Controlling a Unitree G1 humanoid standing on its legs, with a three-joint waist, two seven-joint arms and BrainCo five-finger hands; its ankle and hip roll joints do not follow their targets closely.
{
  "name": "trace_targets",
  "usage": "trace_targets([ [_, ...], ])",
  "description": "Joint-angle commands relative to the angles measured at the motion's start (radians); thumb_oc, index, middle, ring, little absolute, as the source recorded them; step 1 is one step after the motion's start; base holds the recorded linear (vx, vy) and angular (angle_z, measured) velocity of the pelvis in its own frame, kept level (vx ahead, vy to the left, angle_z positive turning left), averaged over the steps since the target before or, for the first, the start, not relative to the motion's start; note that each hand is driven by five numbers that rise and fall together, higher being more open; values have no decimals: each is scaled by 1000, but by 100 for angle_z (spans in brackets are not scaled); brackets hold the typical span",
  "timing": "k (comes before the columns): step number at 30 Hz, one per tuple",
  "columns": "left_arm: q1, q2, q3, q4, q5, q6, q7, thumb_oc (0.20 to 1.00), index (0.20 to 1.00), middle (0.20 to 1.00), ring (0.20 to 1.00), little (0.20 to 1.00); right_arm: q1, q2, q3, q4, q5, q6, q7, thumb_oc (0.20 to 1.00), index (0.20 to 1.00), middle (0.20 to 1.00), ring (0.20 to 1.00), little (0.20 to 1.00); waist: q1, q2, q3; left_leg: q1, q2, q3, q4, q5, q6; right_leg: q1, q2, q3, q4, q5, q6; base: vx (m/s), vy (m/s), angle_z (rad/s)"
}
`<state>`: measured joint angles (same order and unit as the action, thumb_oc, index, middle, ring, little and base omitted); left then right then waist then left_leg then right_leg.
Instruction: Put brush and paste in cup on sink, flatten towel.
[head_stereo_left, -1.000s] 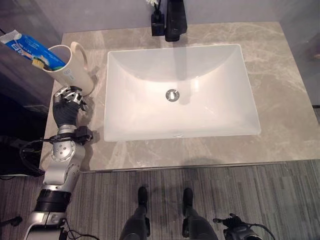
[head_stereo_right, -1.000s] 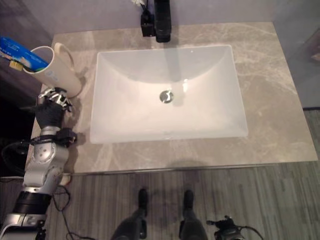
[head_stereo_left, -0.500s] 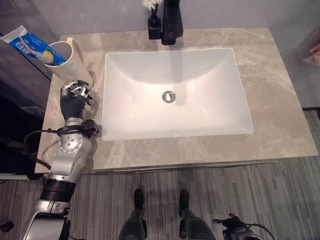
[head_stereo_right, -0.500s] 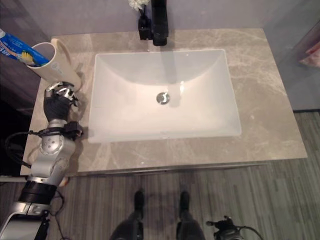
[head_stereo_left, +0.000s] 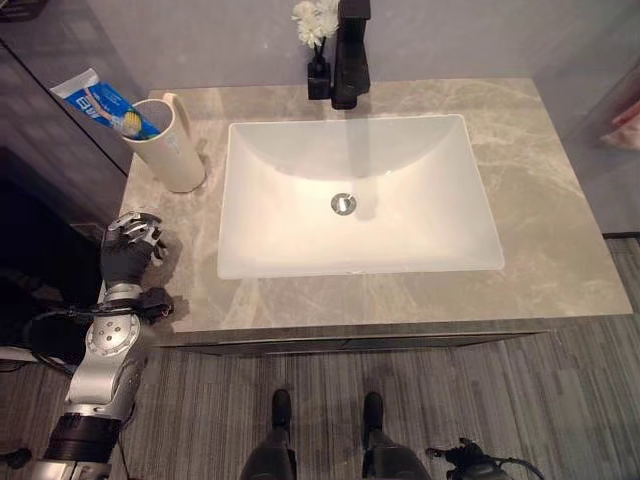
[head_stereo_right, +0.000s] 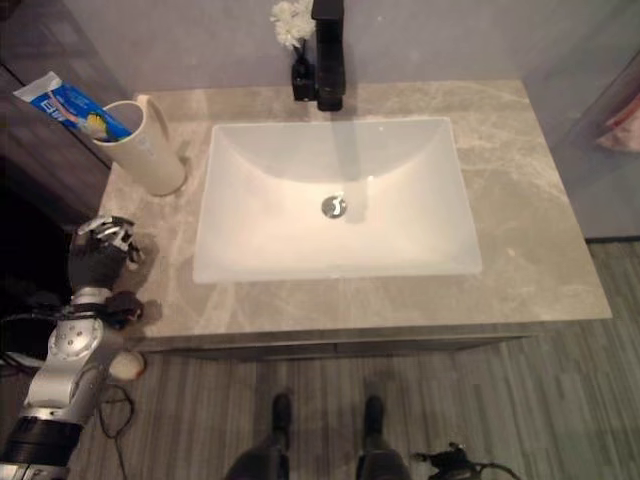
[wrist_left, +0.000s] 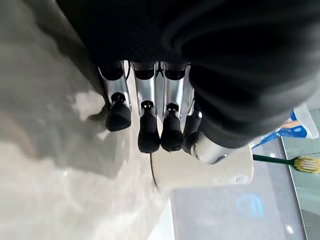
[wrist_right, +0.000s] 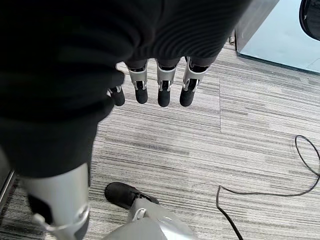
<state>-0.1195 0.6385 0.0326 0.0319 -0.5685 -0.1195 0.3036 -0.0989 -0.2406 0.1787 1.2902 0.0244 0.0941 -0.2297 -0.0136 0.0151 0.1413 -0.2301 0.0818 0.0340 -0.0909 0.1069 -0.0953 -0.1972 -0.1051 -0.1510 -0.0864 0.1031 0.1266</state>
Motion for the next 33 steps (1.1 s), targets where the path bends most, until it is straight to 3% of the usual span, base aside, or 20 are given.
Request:
trace_targets([
  [1,-117,30,38,60,49,-31,29,200,200,200,200,200,9,8,10,1,0,20,-1,1000,1000,1000,1000,1000,-11,-25,1,-15,-15,29,4,-17,-10,-8,-33,19,-1,-38,26,0,0,0],
  [15,-332,106,-17,241,47,-51,99,200,200,200,200,200,-19,5,36,-7,18,11,-19,1000,1000,1000,1000,1000,-36,-36,14,-83,-6,42,4,4,-17,-86,-32,34,-1,-12,32,-1,0,-1],
  [25,-565,223,-136,425,23,-59,130,200,200,200,200,200,-44,7,76,-35,40,-7,-32,1000,1000,1000,1000,1000,-56,-40,25,-120,0,39,4,16,-26,-121,-34,39,-1,4,40,1,-1,-1],
  [33,-699,269,-211,525,38,-51,152,200,200,200,200,200,-46,9,101,-39,47,-17,-40,1000,1000,1000,1000,1000,-75,-45,36,-136,3,48,4,19,-30,-143,-34,43,-1,16,45,-1,1,0],
])
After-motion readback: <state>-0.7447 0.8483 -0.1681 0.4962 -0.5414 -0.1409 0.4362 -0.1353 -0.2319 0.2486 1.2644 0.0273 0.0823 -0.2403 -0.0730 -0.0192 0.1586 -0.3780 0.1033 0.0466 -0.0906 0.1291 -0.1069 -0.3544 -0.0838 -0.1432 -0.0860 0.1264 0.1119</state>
